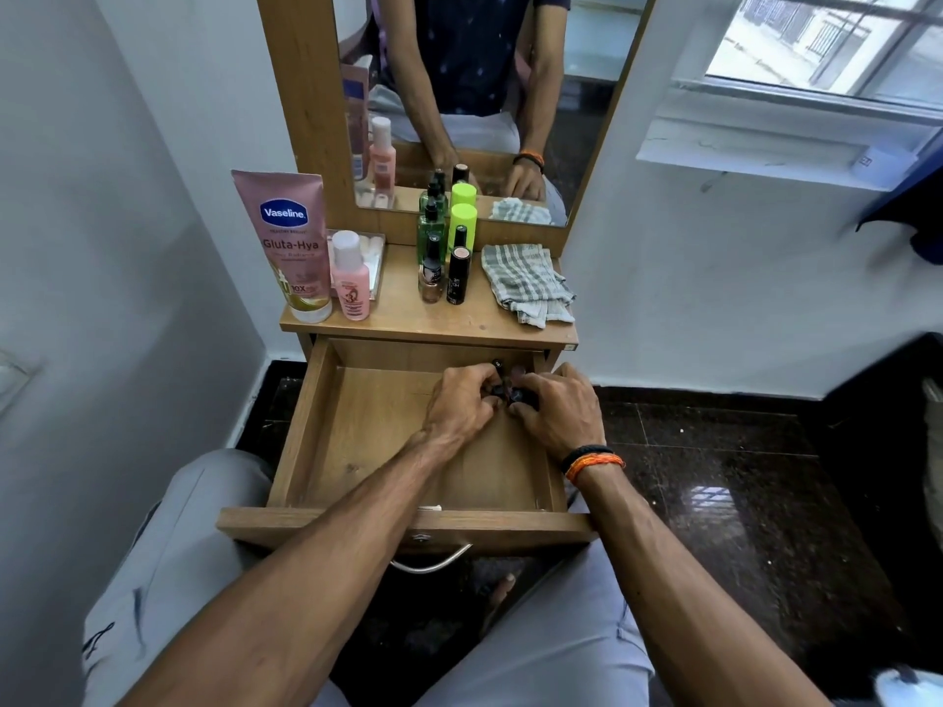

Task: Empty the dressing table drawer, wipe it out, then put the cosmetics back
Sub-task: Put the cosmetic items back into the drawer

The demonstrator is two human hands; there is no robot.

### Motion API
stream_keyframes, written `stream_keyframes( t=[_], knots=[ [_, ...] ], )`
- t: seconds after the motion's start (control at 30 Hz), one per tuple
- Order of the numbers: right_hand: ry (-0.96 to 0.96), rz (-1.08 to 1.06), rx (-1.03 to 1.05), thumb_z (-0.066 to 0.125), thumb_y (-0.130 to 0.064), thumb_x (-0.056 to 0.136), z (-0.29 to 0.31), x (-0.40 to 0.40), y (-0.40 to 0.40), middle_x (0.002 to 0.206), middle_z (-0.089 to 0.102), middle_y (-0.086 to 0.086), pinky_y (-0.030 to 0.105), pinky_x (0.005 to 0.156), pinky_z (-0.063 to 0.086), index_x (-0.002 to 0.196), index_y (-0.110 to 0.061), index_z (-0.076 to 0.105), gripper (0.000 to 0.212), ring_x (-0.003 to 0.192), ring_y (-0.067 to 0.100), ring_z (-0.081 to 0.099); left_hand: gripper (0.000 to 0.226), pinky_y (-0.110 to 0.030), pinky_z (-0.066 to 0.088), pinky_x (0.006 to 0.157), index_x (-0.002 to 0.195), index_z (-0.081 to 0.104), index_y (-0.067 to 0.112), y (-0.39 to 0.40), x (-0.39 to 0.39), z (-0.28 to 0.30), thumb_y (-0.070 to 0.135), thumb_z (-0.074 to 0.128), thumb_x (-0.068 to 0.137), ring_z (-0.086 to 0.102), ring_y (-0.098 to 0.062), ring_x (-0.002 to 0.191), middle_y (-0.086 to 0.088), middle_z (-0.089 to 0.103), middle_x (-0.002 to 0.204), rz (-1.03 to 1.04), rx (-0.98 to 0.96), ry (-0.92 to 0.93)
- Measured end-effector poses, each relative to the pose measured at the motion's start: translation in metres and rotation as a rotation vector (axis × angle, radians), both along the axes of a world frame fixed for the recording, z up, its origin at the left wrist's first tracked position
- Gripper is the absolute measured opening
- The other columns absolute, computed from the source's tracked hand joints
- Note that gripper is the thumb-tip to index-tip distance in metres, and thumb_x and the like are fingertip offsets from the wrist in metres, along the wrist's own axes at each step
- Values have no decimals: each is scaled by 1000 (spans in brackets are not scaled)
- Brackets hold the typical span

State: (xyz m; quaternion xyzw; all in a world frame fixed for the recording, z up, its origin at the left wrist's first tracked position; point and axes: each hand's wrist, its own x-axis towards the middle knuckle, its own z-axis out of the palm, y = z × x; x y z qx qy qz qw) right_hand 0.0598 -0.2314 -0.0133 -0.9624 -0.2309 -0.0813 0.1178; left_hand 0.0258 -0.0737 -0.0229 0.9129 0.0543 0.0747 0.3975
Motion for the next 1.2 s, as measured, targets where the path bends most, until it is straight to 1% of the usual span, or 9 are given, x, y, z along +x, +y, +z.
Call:
stream_keyframes(
  t=[0.1, 0.27, 0.47, 0.6, 0.73, 0.87, 1.0, 1.13, 1.2],
  knots=[
    [-11, -4, 30, 75, -35, 82, -1, -1, -1, 108, 75, 2, 35, 78, 40, 121, -23, 70, 41, 93, 22, 54, 17, -32, 58, 77, 101, 72, 16, -2, -1, 2, 12, 73, 84, 69, -16, 84, 0, 74, 89, -6, 4, -8],
    [-28, -31, 133, 77, -33, 81, 0, -6, -3, 101, 74, 5, 35, 78, 44, 112, -19, 73, 34, 91, 24, 59, 18, -38, 60, 76, 99, 71, 17, -1, -1, 0, 14, 74, 82, 69, -18, 82, 0, 74, 87, -1, 7, 2],
    [-112, -87, 345, 73, -23, 83, 13, -6, 11, 91, 74, 2, 28, 70, 48, 97, -18, 75, 15, 83, 20, 64, 30, -40, 61, 74, 102, 69, 14, 7, -3, -1, 20, 83, 76, 68, -17, 81, 0, 72, 88, 15, 2, -13],
    [-147, -85, 461, 70, -17, 87, 33, 3, 34, 92, 75, 3, 23, 70, 46, 96, -15, 75, 11, 80, 18, 66, 21, -40, 59, 67, 95, 68, 16, 23, -8, 6, 26, 77, 79, 66, -17, 75, 2, 70, 83, 63, 71, -70],
    [-184, -27, 524, 68, -15, 88, 52, 16, 60, 95, 75, 4, 24, 71, 50, 100, -13, 74, 14, 79, 17, 66, 7, -37, 59, 63, 88, 64, 15, 41, -3, 29, 20, 70, 87, 62, -12, 70, 3, 65, 79, 113, 69, -259],
    [-134, 1, 541, 65, -18, 88, 69, 34, 87, 102, 71, 5, 30, 71, 53, 116, -17, 66, 28, 78, 16, 63, 8, -29, 55, 62, 91, 61, 12, 54, 15, 61, 17, 67, 89, 59, -12, 74, 1, 62, 86, 279, 82, -442],
    [-104, 15, 499, 63, -22, 88, 76, 45, 108, 106, 67, 8, 32, 77, 50, 130, -18, 57, 42, 89, 21, 61, 21, -23, 42, 64, 104, 59, 7, 60, 27, 76, 14, 68, 86, 52, -14, 86, -6, 56, 102, 378, 101, -444],
    [-107, 38, 442, 60, -27, 91, 79, 55, 118, 125, 63, 5, 31, 86, 46, 135, -25, 57, 44, 107, 22, 59, 33, -30, 54, 73, 116, 56, 9, 65, 36, 78, 18, 66, 86, 57, -21, 98, -9, 54, 115, 365, 133, -392],
    [-85, 37, 405, 60, -28, 92, 77, 59, 119, 128, 61, 4, 29, 87, 43, 134, -27, 58, 41, 111, 22, 58, 34, -33, 58, 75, 120, 57, 9, 65, 40, 76, 17, 65, 88, 60, -23, 98, -10, 55, 117, 344, 146, -390]
  ],
)
